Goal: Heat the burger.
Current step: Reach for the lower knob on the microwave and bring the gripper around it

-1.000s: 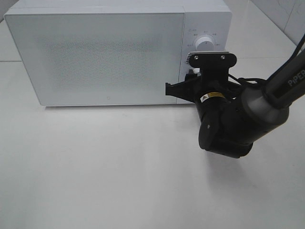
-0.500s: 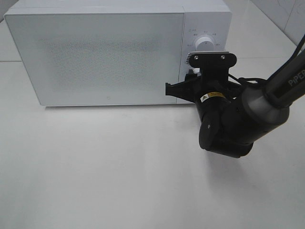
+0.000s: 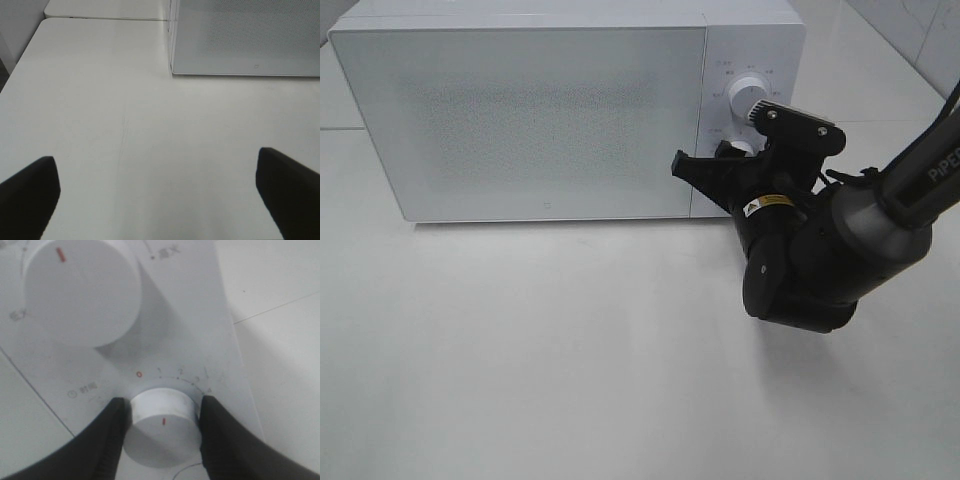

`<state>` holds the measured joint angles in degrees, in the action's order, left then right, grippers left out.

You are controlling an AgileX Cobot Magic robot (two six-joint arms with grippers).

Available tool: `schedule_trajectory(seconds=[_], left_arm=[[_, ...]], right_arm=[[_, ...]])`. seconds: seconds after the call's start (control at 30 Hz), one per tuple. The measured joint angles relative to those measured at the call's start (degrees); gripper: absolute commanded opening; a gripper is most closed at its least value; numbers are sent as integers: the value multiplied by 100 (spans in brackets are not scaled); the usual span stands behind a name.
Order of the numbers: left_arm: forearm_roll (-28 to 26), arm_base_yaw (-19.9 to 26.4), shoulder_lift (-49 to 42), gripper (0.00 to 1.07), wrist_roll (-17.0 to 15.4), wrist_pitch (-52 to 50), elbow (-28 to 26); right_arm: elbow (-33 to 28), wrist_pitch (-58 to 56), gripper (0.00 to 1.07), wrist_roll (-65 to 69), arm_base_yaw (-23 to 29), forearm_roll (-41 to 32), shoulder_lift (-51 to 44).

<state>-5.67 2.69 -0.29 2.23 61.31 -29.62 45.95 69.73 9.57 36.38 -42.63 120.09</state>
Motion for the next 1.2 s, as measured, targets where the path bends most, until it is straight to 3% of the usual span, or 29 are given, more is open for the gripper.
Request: schedule_trajectory(seconds=[0.07, 0.27, 0.33, 0.43, 0.5, 0.7, 0.87, 1.2], left_arm=[[0, 0, 0, 100, 0, 0, 0], [0, 0, 0, 100, 0, 0, 0], [0, 0, 0, 100, 0, 0, 0], [0, 0, 0, 100, 0, 0, 0], [0, 0, 0, 100, 0, 0, 0], [0, 0, 0, 100, 0, 0, 0], [0, 0, 0, 100, 0, 0, 0], [0, 0, 0, 100, 0, 0, 0]], right_arm=[[-17, 17, 8, 1272, -11, 74, 6], [-69, 57, 8, 2595, -57, 241, 17], [-74, 97, 8, 4016, -63, 286, 52], [-74, 115, 8, 4354, -63, 292, 57], [-74, 109, 8, 5581, -63, 315, 57], [-74, 86, 8, 7305, -63, 355, 57], [-74, 86, 8, 8090, -63, 378, 57], [-74, 86, 9, 8388, -63, 407, 57]])
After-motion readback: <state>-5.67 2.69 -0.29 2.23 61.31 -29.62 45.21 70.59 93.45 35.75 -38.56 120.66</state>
